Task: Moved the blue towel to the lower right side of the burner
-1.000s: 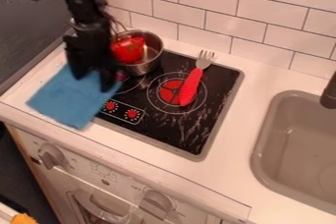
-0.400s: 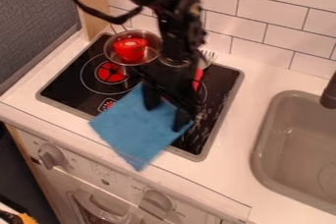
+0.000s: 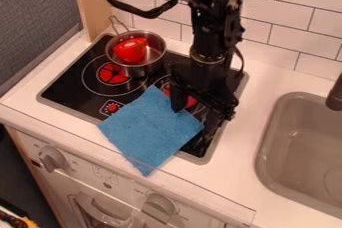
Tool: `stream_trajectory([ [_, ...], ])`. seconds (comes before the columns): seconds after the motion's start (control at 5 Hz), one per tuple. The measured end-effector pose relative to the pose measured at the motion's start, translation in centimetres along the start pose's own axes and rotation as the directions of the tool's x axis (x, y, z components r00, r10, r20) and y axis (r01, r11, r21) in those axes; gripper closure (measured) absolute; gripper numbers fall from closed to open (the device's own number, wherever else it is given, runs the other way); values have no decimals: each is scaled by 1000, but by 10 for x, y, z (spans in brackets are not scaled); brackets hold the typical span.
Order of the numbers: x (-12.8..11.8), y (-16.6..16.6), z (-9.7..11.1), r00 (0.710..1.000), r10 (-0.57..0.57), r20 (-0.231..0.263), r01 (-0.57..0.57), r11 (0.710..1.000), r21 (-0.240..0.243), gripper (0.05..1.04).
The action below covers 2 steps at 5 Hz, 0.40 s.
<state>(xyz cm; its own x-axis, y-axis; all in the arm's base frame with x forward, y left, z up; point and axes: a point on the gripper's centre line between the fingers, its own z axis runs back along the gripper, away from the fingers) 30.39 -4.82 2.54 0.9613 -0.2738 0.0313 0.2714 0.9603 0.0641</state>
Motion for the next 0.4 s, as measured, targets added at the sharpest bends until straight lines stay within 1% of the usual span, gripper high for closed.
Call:
stream_trajectory([
  [0.2,-5,24,28,997,69,23,-69,998,-11,83],
  [0.4,-13,34,49,995,100,31,-98,993,-62,83],
])
